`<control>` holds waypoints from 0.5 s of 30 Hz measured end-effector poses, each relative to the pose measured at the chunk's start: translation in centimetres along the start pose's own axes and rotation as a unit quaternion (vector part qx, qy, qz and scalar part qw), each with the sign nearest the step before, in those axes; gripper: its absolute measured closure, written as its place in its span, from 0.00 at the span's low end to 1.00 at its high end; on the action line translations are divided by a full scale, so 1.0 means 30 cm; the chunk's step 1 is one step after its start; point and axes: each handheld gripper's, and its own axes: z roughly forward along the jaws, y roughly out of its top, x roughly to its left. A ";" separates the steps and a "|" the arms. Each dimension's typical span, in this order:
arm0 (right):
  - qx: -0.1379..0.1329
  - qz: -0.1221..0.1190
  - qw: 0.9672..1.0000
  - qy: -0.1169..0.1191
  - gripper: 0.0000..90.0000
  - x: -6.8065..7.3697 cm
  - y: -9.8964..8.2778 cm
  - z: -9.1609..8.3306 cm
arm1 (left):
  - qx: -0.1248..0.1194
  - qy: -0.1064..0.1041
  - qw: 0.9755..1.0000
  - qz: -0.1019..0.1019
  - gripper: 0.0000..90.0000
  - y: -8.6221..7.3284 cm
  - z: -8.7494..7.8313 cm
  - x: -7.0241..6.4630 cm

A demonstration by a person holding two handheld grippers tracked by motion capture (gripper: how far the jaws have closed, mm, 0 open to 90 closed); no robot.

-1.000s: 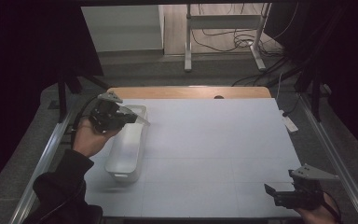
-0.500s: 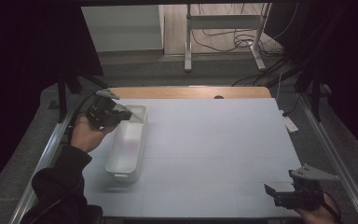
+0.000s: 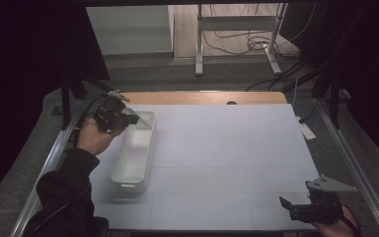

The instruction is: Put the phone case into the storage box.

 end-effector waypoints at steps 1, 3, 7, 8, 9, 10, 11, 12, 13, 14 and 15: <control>0.000 0.001 1.000 0.000 0.00 -0.001 0.000 -0.001 | 0.002 0.001 1.000 -0.001 0.98 0.002 0.003 0.001; 0.000 0.001 1.000 0.001 0.00 0.000 -0.001 -0.001 | 0.005 0.000 1.000 -0.003 0.98 0.007 0.010 0.004; 0.000 0.000 1.000 -0.002 0.00 0.002 -0.001 -0.002 | 0.016 0.006 1.000 -0.005 0.98 0.017 0.024 0.010; 0.000 0.000 1.000 -0.002 0.00 0.002 -0.001 -0.002 | 0.016 0.006 1.000 -0.005 0.98 0.017 0.024 0.010; 0.001 0.001 1.000 -0.002 0.00 0.002 -0.001 -0.003 | 0.019 0.007 1.000 -0.006 0.98 0.019 0.029 0.012; 0.001 0.001 1.000 -0.002 0.00 0.002 -0.003 -0.004 | 0.021 0.007 1.000 -0.008 0.98 0.021 0.035 0.016; 0.001 0.001 1.000 -0.002 0.00 0.002 -0.003 -0.004 | 0.022 0.007 1.000 -0.010 0.98 0.023 0.040 0.018; 0.001 0.001 1.000 -0.002 0.00 0.002 -0.003 -0.004 | 0.024 0.008 1.000 -0.011 0.98 0.024 0.046 0.021; 0.001 0.001 1.000 -0.002 0.00 0.002 -0.003 -0.004 | 0.027 0.009 1.000 -0.012 0.98 0.026 0.052 0.024; 0.002 0.002 1.000 -0.002 0.00 0.002 -0.003 -0.004 | 0.030 0.008 0.999 -0.014 0.98 0.028 0.060 0.026; 0.003 0.000 1.000 -0.001 0.00 0.002 -0.002 -0.003 | 0.032 0.008 0.999 -0.016 0.98 0.030 0.066 0.028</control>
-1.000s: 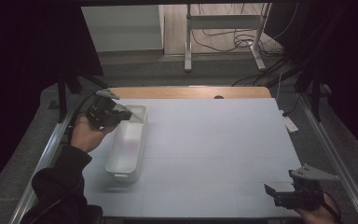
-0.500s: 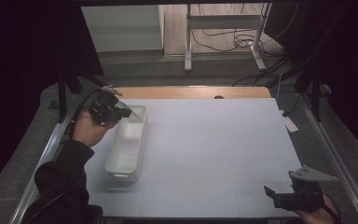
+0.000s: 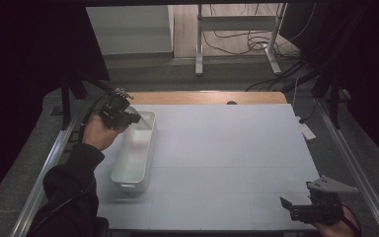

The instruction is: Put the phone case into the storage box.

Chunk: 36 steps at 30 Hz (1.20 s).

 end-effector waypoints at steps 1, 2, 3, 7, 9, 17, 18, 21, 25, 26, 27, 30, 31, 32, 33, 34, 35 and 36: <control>0.000 -0.001 1.000 0.000 0.00 0.001 0.000 0.001 | 0.002 -0.001 1.000 -0.001 0.98 0.002 0.005 0.001; 0.000 -0.001 1.000 0.000 0.00 0.001 0.000 0.001 | 0.005 0.000 1.000 -0.001 0.98 0.005 0.010 0.002; 0.001 -0.001 1.000 0.000 0.00 0.001 0.000 0.002 | 0.007 0.001 1.000 -0.002 0.98 0.008 0.017 0.002; 0.003 -0.002 1.000 0.001 0.00 0.000 0.000 0.002 | 0.015 0.002 1.000 -0.005 0.98 0.018 0.045 0.008; 0.004 -0.003 1.000 0.001 0.00 0.001 0.001 0.003 | 0.019 0.001 1.000 -0.006 0.98 0.021 0.059 0.010; 0.011 -0.003 1.000 0.002 0.00 0.001 0.002 0.007 | 0.034 0.004 0.999 -0.008 0.98 0.031 0.112 0.012; 0.011 -0.003 1.000 0.002 0.00 0.001 0.002 0.008 | 0.037 0.005 0.999 -0.007 0.98 0.033 0.118 0.012; 0.012 -0.003 1.000 0.003 0.00 0.001 0.002 0.009 | 0.039 0.005 0.999 -0.008 0.98 0.037 0.134 0.011; 0.013 -0.004 1.000 0.003 0.00 0.002 0.002 0.010 | 0.045 0.008 0.999 -0.010 0.98 0.040 0.156 0.010; 0.013 -0.004 1.000 0.002 0.00 0.002 0.002 0.010 | 0.048 0.011 0.999 -0.010 0.98 0.040 0.164 0.011; 0.013 -0.005 1.000 0.003 0.00 0.002 0.002 0.010 | 0.050 0.014 0.999 -0.010 0.98 0.040 0.171 0.011; 0.014 -0.006 1.000 0.003 0.00 0.003 0.002 0.010 | 0.055 0.015 0.998 -0.013 0.98 0.035 0.190 0.016; 0.014 -0.007 1.000 0.004 0.00 0.003 0.002 0.010 | 0.056 0.015 0.998 -0.016 0.98 0.034 0.195 0.018; 0.014 -0.007 1.000 0.004 0.00 0.003 0.002 0.010 | 0.056 0.015 0.998 -0.016 0.98 0.034 0.195 0.018; 0.015 -0.006 1.000 0.004 0.00 0.003 0.002 0.011 | 0.058 0.018 0.998 -0.018 0.98 0.033 0.201 0.022; 0.015 -0.008 1.000 0.004 0.00 0.003 0.002 0.011 | 0.061 0.020 0.998 -0.021 0.98 0.030 0.209 0.023; 0.015 -0.008 1.000 0.005 0.00 0.003 0.002 0.011 | 0.064 0.022 0.998 -0.020 0.98 0.029 0.214 0.025; 0.015 -0.008 1.000 0.005 0.00 0.003 0.002 0.011 | 0.064 0.020 0.997 -0.023 0.98 0.028 0.219 0.026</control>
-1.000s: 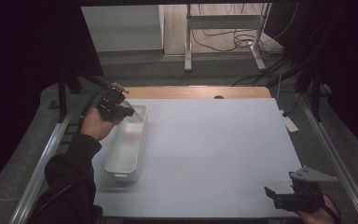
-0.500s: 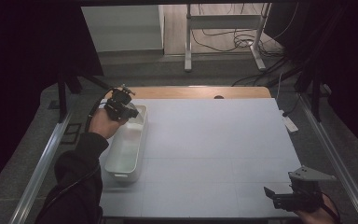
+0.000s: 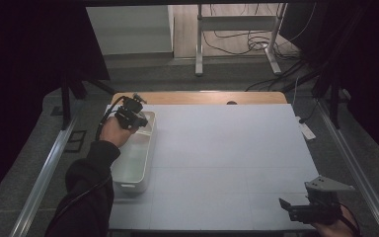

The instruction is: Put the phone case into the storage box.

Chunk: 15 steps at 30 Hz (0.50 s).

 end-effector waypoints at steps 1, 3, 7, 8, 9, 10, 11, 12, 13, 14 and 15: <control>0.000 0.000 1.000 0.000 0.00 0.000 0.000 0.000 | 0.003 0.000 1.000 0.001 0.98 0.000 0.005 0.002; 0.001 -0.001 1.000 0.000 0.00 0.000 0.000 0.001 | 0.006 0.002 1.000 0.001 0.98 0.000 0.017 0.002; 0.001 -0.002 1.000 0.000 0.00 0.002 0.001 0.002 | 0.007 -0.001 1.000 -0.001 0.98 -0.001 0.043 0.007; 0.002 -0.003 1.000 0.000 0.00 0.002 0.001 0.001 | 0.005 -0.003 1.000 -0.002 0.98 0.000 0.046 0.008; 0.002 -0.004 1.000 0.001 0.00 0.002 0.001 0.001 | 0.004 -0.002 1.000 -0.002 0.98 0.002 0.048 0.008; 0.002 -0.004 1.000 0.001 0.00 0.002 0.001 0.001 | 0.004 -0.002 1.000 -0.002 0.98 0.002 0.048 0.008; 0.003 -0.005 1.000 0.001 0.00 0.003 0.001 0.002 | 0.002 -0.003 1.000 -0.003 0.98 0.003 0.051 0.008; 0.004 -0.005 1.000 0.001 0.00 0.003 0.001 0.002 | 0.000 -0.005 1.000 -0.004 0.98 0.004 0.053 0.009; 0.005 -0.006 1.000 0.001 0.00 0.004 0.001 0.003 | -0.001 -0.007 1.000 -0.004 0.98 0.005 0.055 0.010; 0.005 -0.008 1.000 0.001 0.00 0.004 0.001 0.002 | -0.004 -0.006 1.000 -0.006 0.98 0.006 0.057 0.011; 0.004 -0.008 1.000 0.001 0.00 0.004 0.001 0.003 | -0.006 -0.008 1.000 -0.009 0.98 0.007 0.060 0.013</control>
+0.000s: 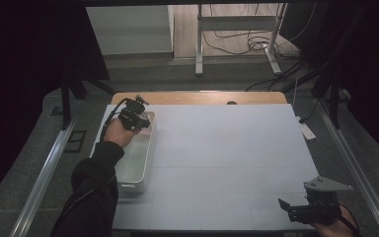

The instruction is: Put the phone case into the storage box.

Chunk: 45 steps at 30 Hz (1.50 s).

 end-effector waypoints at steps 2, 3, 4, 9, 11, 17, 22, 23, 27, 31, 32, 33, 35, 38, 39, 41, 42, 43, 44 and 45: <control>0.001 -0.001 1.000 0.000 0.00 0.000 0.000 0.000 | -0.004 0.000 1.000 0.000 0.98 0.001 0.004 0.001; 0.001 0.000 1.000 0.000 0.00 0.001 0.000 0.000 | -0.007 0.000 1.000 -0.002 0.98 0.002 0.005 0.002; 0.001 -0.001 1.000 0.000 0.00 0.001 0.000 0.001 | -0.010 0.002 1.000 -0.003 0.98 0.003 0.008 0.002; 0.002 -0.001 1.000 0.001 0.00 0.002 0.001 0.001 | -0.023 0.001 1.000 -0.006 0.97 0.008 0.017 0.007; 0.002 -0.001 1.000 0.001 0.00 0.001 0.000 0.001 | -0.028 -0.001 1.000 -0.008 0.97 0.010 0.021 0.010; 0.003 -0.001 1.000 0.001 0.00 0.002 0.001 0.003 | -0.038 -0.003 0.999 -0.011 0.96 0.012 0.029 0.013; 0.004 -0.002 1.000 0.002 0.00 0.002 0.001 0.003 | -0.049 -0.012 0.999 -0.015 0.94 0.013 0.031 0.014; 0.004 -0.002 1.000 0.002 0.00 0.002 0.001 0.003 | -0.051 -0.013 0.999 -0.015 0.93 0.014 0.031 0.015; 0.005 -0.003 1.000 0.002 0.00 0.003 0.001 0.004 | -0.057 -0.014 0.998 -0.013 0.91 0.017 0.023 0.014; 0.005 -0.001 1.000 0.003 0.00 0.001 0.001 0.003 | -0.067 -0.018 0.997 -0.014 0.89 0.016 0.010 0.015; 0.005 -0.001 1.000 0.003 0.00 0.001 0.001 0.003 | -0.067 -0.018 0.997 -0.014 0.88 0.016 0.010 0.015; 0.004 -0.001 1.000 0.004 0.00 0.001 0.001 0.002 | -0.068 -0.020 0.997 -0.015 0.87 0.015 0.007 0.015; 0.004 -0.001 1.000 0.003 0.00 0.001 0.001 0.003 | -0.076 -0.022 0.997 -0.016 0.86 0.013 0.002 0.015; 0.003 -0.003 1.000 0.002 0.00 0.003 0.001 0.003 | -0.087 -0.030 0.996 -0.017 0.81 0.005 -0.007 0.013; 0.003 -0.003 1.000 0.002 0.00 0.003 0.001 0.003 | -0.087 -0.030 0.996 -0.017 0.80 0.005 -0.007 0.013; 0.003 -0.001 1.000 0.004 0.00 0.000 0.001 0.002 | -0.096 -0.041 0.994 -0.023 0.77 0.000 -0.013 0.014; 0.002 0.001 1.000 0.003 0.00 -0.001 0.001 0.001 | -0.100 -0.040 0.994 -0.020 0.77 -0.004 -0.017 0.012; 0.000 0.002 1.000 0.002 0.00 -0.001 0.001 0.000 | -0.100 -0.039 0.994 -0.017 0.75 -0.006 -0.020 0.010; -0.001 0.002 1.000 0.003 0.00 -0.001 0.001 -0.001 | -0.101 -0.038 0.994 -0.015 0.73 -0.007 -0.022 0.009; -0.002 0.001 1.000 0.003 0.00 -0.001 0.000 -0.001 | -0.102 -0.038 0.994 -0.014 0.72 -0.009 -0.024 0.008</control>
